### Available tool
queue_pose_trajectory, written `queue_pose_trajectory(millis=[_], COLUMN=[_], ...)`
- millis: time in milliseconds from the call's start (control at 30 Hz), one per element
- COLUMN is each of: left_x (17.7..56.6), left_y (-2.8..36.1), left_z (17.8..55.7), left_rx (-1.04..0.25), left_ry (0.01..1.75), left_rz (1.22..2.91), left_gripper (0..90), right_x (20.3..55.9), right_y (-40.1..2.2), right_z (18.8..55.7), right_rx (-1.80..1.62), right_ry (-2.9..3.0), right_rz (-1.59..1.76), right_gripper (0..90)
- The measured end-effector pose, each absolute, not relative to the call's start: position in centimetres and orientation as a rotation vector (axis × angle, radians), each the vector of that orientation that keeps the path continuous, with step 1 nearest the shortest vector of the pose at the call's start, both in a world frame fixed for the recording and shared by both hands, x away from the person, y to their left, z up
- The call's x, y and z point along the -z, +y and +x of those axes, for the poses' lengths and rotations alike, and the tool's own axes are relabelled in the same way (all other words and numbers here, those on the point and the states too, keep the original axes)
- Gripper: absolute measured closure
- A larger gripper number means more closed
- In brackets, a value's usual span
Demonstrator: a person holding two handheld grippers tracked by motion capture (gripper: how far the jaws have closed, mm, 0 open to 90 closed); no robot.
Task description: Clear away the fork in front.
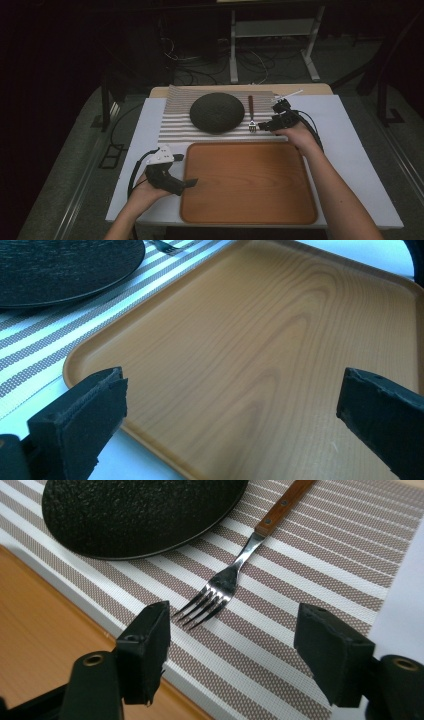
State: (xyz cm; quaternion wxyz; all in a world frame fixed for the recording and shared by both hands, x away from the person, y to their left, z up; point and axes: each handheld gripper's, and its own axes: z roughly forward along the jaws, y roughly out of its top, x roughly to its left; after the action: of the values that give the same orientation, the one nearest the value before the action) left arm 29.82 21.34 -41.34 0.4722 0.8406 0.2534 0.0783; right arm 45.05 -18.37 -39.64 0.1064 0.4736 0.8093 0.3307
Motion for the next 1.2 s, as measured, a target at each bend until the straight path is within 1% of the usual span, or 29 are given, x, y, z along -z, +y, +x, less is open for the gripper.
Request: queue_pose_trajectory(millis=[167, 267, 300, 333, 400, 467, 767, 1100, 1200], left_x=[41.3, 41.3, 41.3, 41.3, 41.3, 41.3, 41.3, 41.4, 41.4], left_y=[21.4, 21.4, 21.4, 21.5, 21.5, 21.5, 21.6, 21.5, 21.5], left_z=[29.8, 29.8, 29.9, 29.9, 29.9, 29.9, 29.9, 30.0, 29.9], left_rx=[-0.193, -0.193, -0.193, -0.193, -0.193, -0.192, -0.198, -0.2, -0.2], left_ry=[0.617, 0.619, 0.62, 0.62, 0.62, 0.622, 0.623, 0.617, 0.615], left_rz=[2.056, 2.053, 2.053, 2.053, 2.052, 2.05, 2.05, 2.059, 2.059], left_gripper=[0.0, 0.0, 0.0, 0.0, 0.0, 0.0, 0.0, 0.0, 0.0], right_x=[39.7, 39.7, 39.7, 39.7, 39.7, 39.6, 39.5, 40.1, 40.4], right_y=[-18.1, -17.6, -17.6, -17.3, -17.2, -16.9, -15.6, -14.4, -13.9], right_z=[46.0, 46.9, 46.9, 47.5, 47.7, 48.6, 50.9, 53.4, 54.4], right_rx=[-0.953, -0.923, -0.923, -0.92, -0.915, -0.914, -0.878, -0.793, -0.718], right_ry=[2.382, 2.394, 2.394, 2.404, 2.409, 2.43, 2.435, 2.424, 2.435], right_rz=[1.411, 1.418, 1.418, 1.424, 1.43, 1.446, 1.465, 1.535, 1.554], right_gripper=[32.0, 35.9, 35.9, 38.6, 39.3, 43.5, 46.4, 52.9, 54.8])
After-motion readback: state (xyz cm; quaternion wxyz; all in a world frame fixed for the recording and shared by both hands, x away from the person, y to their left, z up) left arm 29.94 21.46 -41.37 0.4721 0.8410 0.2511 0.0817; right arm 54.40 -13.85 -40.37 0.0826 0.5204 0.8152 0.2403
